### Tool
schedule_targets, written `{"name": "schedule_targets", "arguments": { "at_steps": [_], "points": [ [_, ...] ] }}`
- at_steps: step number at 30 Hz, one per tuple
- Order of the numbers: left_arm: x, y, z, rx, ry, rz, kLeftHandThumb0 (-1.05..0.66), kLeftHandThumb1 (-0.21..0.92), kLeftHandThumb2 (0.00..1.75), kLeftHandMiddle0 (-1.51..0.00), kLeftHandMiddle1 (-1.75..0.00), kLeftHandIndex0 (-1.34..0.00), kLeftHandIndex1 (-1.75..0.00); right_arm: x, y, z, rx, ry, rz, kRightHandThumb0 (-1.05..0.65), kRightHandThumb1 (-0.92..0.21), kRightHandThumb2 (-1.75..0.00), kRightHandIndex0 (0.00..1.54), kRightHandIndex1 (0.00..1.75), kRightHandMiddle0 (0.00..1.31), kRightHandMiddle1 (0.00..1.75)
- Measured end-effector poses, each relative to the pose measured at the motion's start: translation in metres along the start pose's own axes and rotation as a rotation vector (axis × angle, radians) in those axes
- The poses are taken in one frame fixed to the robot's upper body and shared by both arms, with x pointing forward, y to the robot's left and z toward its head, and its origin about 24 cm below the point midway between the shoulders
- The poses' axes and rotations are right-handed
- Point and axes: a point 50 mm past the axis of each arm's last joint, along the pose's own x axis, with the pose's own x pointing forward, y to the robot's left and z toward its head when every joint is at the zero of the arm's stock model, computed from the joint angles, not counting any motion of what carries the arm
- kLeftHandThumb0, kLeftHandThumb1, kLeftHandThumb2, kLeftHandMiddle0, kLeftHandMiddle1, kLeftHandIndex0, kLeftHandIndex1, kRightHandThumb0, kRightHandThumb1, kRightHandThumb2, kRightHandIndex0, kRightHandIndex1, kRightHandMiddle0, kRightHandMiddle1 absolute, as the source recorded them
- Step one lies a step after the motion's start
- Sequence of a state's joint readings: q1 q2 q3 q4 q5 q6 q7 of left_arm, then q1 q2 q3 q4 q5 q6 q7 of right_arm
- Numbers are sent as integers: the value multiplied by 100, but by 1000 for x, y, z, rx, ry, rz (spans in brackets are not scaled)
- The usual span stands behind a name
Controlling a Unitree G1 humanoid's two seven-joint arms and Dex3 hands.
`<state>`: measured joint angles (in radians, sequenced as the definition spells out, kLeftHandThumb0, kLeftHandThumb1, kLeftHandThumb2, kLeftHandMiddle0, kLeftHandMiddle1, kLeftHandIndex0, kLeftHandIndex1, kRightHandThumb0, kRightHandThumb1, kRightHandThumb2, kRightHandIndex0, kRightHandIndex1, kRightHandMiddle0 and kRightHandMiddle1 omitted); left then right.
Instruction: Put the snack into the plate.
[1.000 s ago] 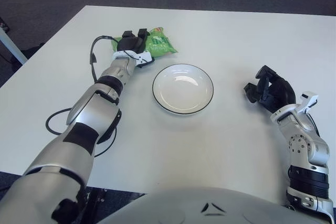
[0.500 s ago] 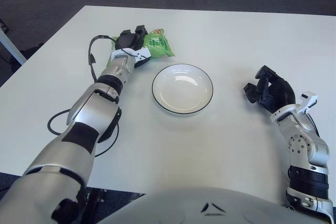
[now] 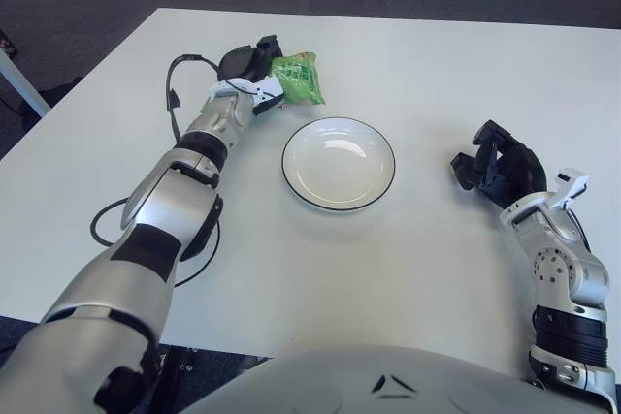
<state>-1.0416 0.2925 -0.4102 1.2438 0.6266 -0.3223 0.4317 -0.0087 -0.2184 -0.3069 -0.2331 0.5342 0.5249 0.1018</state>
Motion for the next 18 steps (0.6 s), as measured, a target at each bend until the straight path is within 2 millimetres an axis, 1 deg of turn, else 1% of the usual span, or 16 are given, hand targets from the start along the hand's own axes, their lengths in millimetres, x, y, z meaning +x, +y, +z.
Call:
{"name": "schedule_targets", "arguments": {
  "at_steps": [3,10,18],
  "points": [
    [1,6,4,-14,-54,23,0,-6,169,-93,-159,-68,-175,0,0,0,0,0,2,-50,-28,-137,128,175,65,175],
    [3,28,17,-59,-214,174,0,-7,171,-94,-161,-68,-175,1,0,0,2,1,4,-50,-28,-136,128,175,65,175],
    [-1,40,36,-139,-381,268,0,-8,174,-91,-169,-68,-175,2,0,0,5,1,3,-50,-29,-136,128,175,64,175]
  ]
}}
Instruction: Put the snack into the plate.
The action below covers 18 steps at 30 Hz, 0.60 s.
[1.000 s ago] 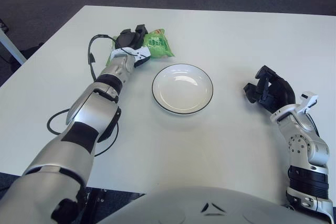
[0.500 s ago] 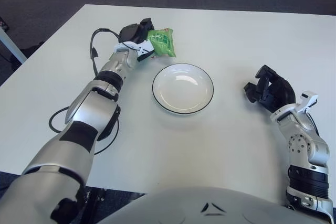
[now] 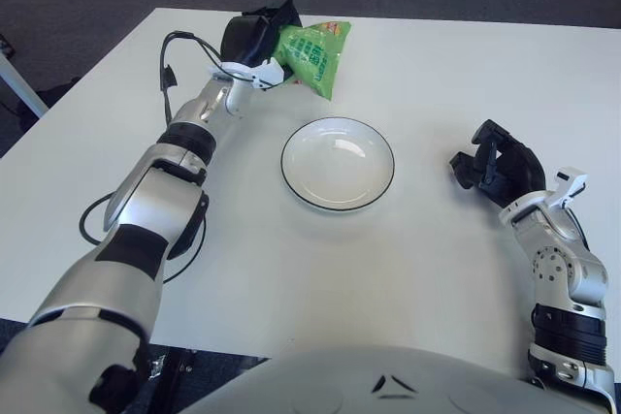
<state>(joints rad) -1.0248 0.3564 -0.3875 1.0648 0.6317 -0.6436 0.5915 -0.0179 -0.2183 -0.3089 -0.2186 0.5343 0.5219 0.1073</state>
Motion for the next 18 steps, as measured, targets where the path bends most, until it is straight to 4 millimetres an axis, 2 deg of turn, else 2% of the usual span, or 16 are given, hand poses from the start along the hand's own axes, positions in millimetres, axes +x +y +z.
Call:
{"name": "schedule_targets", "arguments": {
  "at_steps": [10,18],
  "points": [
    [0,10,26,-121,-198,37,0,-7,174,-91,-170,-68,-175,0,0,0,0,-2,4,-49,-29,-135,128,175,64,175],
    [-17,11,40,-170,-334,-9,0,-3,169,-90,-166,-64,-175,1,0,0,1,-2,4,-50,-29,-135,128,175,64,175]
  ]
}}
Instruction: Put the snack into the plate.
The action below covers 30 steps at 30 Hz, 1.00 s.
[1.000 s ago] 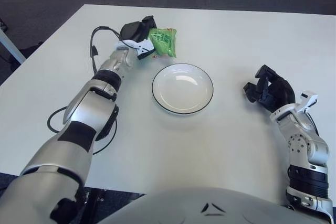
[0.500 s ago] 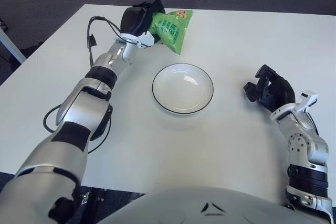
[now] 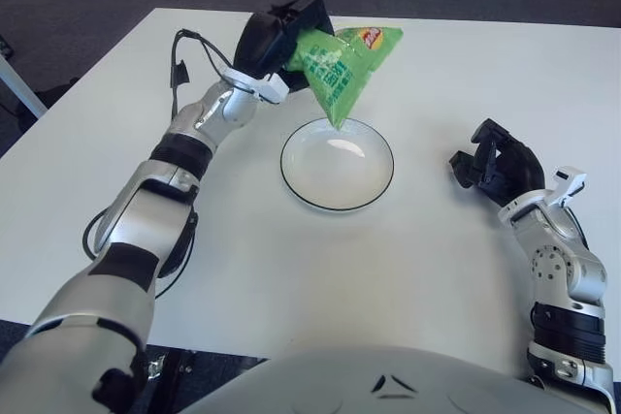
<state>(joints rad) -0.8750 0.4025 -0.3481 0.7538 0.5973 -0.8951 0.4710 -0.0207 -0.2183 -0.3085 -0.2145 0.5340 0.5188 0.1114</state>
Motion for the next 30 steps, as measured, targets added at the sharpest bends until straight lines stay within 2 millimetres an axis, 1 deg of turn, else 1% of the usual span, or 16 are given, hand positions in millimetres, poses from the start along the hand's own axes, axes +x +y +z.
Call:
{"name": "schedule_targets", "arguments": {
  "at_steps": [4,11,15,21,26,30],
  "points": [
    [-4,0,5,-10,-44,-37,0,-2,167,-89,-166,-64,-175,0,0,0,-1,0,-1,-50,-29,-136,128,175,64,175],
    [-3,10,16,-8,-157,-68,0,-2,167,-89,-165,-63,-175,0,0,0,-1,0,-1,-50,-29,-136,128,175,64,175],
    [-4,12,23,-16,-214,-84,0,-1,166,-89,-165,-63,-175,0,0,0,-1,0,-2,-50,-28,-136,128,175,64,175],
    [-12,6,33,-36,-255,-139,0,-1,166,-89,-165,-63,-175,1,0,0,-2,0,-1,-50,-28,-136,128,175,64,175],
    [-21,0,37,-73,-259,-209,0,-1,166,-89,-164,-63,-175,1,0,0,-2,1,-2,-50,-28,-136,128,175,64,175],
    [-27,-4,38,-105,-256,-231,0,-1,165,-89,-163,-63,-175,0,0,0,-2,1,-3,-50,-28,-136,128,175,64,175]
  ]
}}
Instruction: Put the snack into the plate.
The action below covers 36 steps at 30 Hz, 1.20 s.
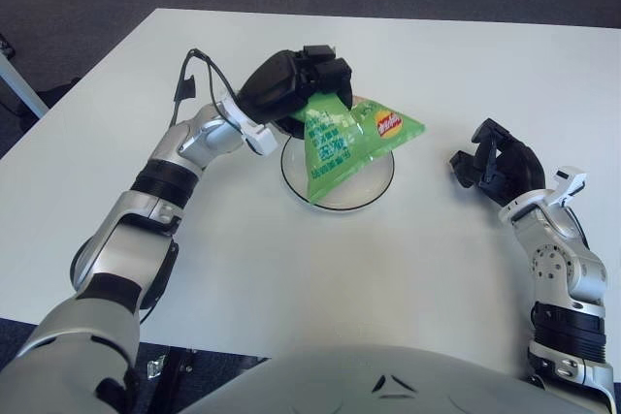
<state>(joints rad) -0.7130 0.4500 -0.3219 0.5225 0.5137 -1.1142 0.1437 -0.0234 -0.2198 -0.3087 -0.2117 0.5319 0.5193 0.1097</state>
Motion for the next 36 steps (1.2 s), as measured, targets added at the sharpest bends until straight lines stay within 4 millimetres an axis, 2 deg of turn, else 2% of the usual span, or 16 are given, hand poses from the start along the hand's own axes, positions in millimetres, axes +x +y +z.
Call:
{"name": "schedule_targets", "arguments": {
  "at_steps": [13,25,36],
  "points": [
    [-10,-34,9,-38,-11,-99,0,2,163,-87,-164,-60,-175,0,0,0,0,1,-5,-50,-29,-136,128,175,64,175],
    [-11,-44,9,37,-48,-194,0,4,161,-86,-165,-58,-175,0,0,0,0,3,-7,-49,-29,-135,127,175,64,175],
    [-11,-51,9,37,-61,-203,0,8,156,-83,-165,-55,-175,0,0,0,0,4,-14,-49,-29,-135,128,175,64,175]
  ]
}}
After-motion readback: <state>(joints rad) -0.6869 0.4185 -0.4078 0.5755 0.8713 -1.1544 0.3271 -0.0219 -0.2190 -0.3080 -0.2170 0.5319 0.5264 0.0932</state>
